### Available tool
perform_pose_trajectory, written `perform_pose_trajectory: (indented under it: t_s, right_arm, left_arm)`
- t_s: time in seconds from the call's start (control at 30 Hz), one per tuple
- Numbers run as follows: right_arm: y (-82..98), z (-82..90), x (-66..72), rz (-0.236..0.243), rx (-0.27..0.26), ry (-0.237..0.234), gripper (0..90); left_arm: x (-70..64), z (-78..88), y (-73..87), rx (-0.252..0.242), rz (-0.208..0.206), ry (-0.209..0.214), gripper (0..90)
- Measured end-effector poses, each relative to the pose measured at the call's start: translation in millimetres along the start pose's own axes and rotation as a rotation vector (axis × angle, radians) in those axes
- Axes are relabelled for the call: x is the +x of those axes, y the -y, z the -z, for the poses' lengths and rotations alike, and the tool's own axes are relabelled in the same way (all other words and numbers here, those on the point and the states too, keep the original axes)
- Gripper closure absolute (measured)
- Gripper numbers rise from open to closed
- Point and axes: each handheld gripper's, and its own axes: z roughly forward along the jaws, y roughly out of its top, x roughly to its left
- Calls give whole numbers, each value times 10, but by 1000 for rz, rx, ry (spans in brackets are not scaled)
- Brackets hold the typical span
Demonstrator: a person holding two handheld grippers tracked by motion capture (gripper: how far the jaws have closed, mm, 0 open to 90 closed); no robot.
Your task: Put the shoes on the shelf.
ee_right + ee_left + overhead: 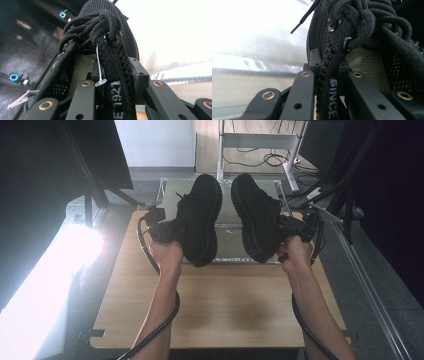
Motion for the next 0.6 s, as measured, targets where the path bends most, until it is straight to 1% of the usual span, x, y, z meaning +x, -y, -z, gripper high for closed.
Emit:
perform_pose_trajectory:
  t_s: [0.17, 0.2, 0.23, 0.33, 0.37, 0.43, 0.47, 0.5, 0.53, 0.6]
  right_arm:
    - [-83, -105, -15, -25, -20, 21, 700]
    - [-123, -161, -13, -34, -34, 33, 700]
    - [-123, -161, -13, -34, -34, 33, 700]
    - [-175, -252, -18, -46, -45, 52, 700]
    - [-175, -252, -18, -46, -45, 52, 700]
    - [-198, -309, -29, -58, -48, 66, 700]
    - [-206, -327, -35, -55, -46, 70, 699]
    - [-223, -373, -43, -55, -49, 88, 699]
    - [-223, -373, -43, -55, -49, 88, 699]
    - [-241, -429, -67, -53, -51, 105, 699]
  left_arm:
    - [-17, -93, -140, -6, 7, -34, 810]
    - [-15, -112, -161, -6, 9, -36, 810]
    - [-15, -132, -179, -5, 13, -38, 810]
    - [-9, -198, -226, 6, 20, -47, 809]
    - [-8, -236, -246, 10, 24, -57, 807]
    - [-8, -289, -276, 15, 26, -73, 807]
    - [-6, -322, -297, 17, 23, -82, 807]
    - [-8, -340, -306, 18, 26, -86, 807]
    - [-11, -365, -319, 19, 28, -90, 807]
    - [-11, -418, -346, 28, 28, -100, 807]
